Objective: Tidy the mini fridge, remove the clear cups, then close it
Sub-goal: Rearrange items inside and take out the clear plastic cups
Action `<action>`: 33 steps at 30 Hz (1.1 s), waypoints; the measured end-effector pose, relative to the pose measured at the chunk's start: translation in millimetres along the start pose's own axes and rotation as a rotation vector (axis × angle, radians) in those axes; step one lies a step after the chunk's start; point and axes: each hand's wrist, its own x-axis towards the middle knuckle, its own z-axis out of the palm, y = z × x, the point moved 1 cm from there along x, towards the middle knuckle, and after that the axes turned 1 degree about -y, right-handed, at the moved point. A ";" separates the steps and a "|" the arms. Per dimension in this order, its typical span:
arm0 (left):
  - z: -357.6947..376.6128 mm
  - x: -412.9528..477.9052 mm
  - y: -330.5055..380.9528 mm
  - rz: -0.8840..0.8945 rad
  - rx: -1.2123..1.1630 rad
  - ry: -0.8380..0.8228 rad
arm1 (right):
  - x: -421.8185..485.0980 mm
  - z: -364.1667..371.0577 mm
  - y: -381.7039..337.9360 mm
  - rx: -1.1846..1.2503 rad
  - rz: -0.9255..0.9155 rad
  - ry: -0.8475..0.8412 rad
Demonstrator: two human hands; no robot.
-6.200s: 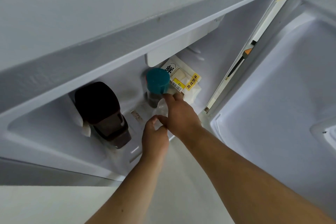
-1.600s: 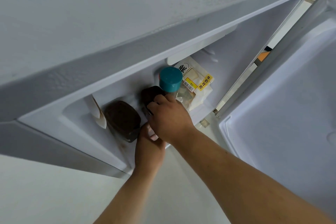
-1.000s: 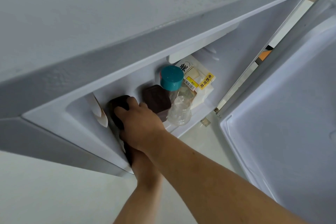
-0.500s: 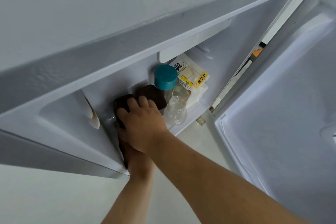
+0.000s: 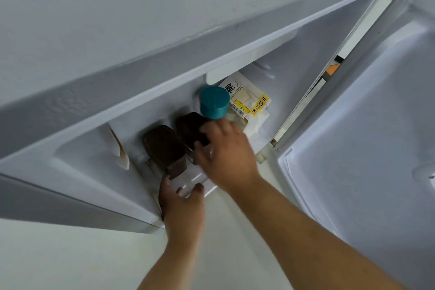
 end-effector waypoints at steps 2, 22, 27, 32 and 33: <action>26.1 -19.4 -0.6 -0.076 0.044 0.008 | -4.6 -7.6 25.4 -0.013 0.133 0.006; 94.0 20.7 32.2 0.671 1.137 -0.326 | -59.0 -52.3 65.4 -0.080 0.191 -0.043; 124.9 36.2 39.1 0.650 1.278 -0.386 | -87.2 -63.6 64.8 -0.086 0.268 -0.022; 153.5 60.1 43.7 0.473 1.400 -0.431 | -108.2 -66.0 62.8 -0.097 0.298 -0.073; 157.6 62.9 41.2 0.452 1.428 -0.436 | -109.8 -66.7 63.1 -0.096 0.300 -0.090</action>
